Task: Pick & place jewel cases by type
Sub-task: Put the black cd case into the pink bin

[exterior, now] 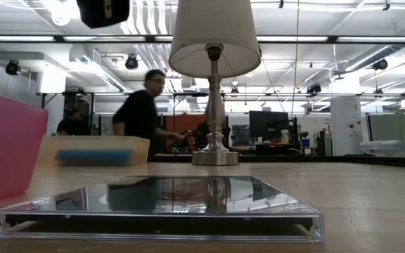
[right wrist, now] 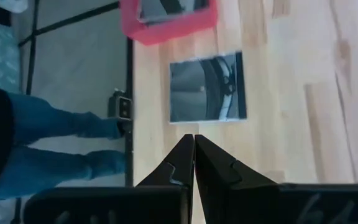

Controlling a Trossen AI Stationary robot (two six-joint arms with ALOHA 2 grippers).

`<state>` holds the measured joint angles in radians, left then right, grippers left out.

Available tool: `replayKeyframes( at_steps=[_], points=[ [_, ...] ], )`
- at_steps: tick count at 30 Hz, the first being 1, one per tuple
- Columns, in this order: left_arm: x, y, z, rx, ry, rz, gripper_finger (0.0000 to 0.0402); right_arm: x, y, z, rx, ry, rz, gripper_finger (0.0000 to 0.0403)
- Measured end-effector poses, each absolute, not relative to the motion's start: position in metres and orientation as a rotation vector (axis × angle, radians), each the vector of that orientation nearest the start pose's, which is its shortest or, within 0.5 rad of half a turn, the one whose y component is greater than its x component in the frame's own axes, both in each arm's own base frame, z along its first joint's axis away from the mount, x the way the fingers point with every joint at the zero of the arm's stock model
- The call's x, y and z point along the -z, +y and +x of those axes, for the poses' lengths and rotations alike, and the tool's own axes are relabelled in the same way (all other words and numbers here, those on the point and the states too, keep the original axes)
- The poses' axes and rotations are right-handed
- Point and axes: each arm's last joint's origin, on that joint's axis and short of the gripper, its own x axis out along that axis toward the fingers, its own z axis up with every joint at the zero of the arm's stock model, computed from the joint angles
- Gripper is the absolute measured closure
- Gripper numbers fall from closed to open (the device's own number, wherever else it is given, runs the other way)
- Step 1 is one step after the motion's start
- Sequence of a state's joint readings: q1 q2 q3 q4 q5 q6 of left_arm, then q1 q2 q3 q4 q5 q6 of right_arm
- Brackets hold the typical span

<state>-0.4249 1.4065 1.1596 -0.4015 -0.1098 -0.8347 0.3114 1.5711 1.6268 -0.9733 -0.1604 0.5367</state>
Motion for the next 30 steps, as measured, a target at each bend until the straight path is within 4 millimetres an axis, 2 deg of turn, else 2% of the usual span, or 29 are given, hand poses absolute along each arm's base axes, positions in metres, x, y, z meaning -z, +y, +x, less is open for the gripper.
replayKeyframes(
  at_steps=[6,12,23,30],
  points=[
    [-0.279,-0.127,0.298,0.05,0.786,-0.561,0.0401,-0.322,0.103,0.309,-0.143,0.989,0.509,0.0395],
    [-0.257,-0.132,0.313,0.108,0.854,-0.537,0.0401,-0.296,0.101,0.296,-0.075,0.96,0.628,0.0395],
    [-0.202,-0.144,0.347,0.267,0.957,-0.559,0.0401,-0.277,0.093,0.273,0.024,0.935,0.727,0.0395],
    [-0.181,-0.144,0.359,0.293,1.007,-0.516,0.0401,-0.275,0.092,0.271,0.055,0.917,0.74,0.0395]
  ],
)
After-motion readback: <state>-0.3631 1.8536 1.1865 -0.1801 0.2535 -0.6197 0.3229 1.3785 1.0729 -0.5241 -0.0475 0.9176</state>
